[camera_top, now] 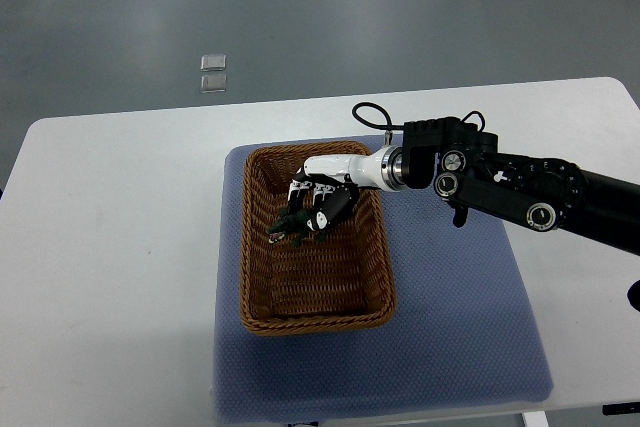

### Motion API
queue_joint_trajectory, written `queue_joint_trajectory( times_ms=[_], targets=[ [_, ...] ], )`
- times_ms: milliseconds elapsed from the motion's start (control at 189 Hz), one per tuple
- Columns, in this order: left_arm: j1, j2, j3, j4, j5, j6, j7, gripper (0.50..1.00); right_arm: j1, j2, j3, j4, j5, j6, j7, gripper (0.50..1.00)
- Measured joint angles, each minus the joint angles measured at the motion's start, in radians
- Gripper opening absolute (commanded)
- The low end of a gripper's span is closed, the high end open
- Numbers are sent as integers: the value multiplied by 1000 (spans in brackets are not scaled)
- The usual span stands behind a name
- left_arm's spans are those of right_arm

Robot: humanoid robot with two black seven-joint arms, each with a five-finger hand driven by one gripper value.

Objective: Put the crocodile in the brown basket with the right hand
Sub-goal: 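Open the right hand, release the crocodile, and withdraw upward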

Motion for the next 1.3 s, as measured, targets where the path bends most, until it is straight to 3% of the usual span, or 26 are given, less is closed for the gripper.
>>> queue_joint_trajectory(
  times_ms=[74,132,164,339,694,958,1128,1302],
  targets=[
    [0,0,0,0,0,0,0,1000,-6,1,2,-1,-1,-1,6,617],
    [0,0,-1,0,-1,0,0,1000,-11,1,3,-2,-1,-1,9,743],
    [0,0,0,0,-1,0,0,1000,-14,1,4,-2,-1,-1,11,784],
    [0,0,0,0,-1,0,0,1000,-23,-2,15,-3,-1,-1,22,909],
    [0,0,-1,0,-1,0,0,1000,-16,-48,156,-4,23,3,24,913],
    [0,0,0,0,-1,0,0,1000,-140,-57,551,-45,254,-23,46,913],
    [0,0,0,-2,1,0,0,1000,-278,38,847,-93,549,-74,132,913],
    [0,0,1,-5,2,0,1,1000,-365,112,979,-212,767,-103,226,915]
  ],
)
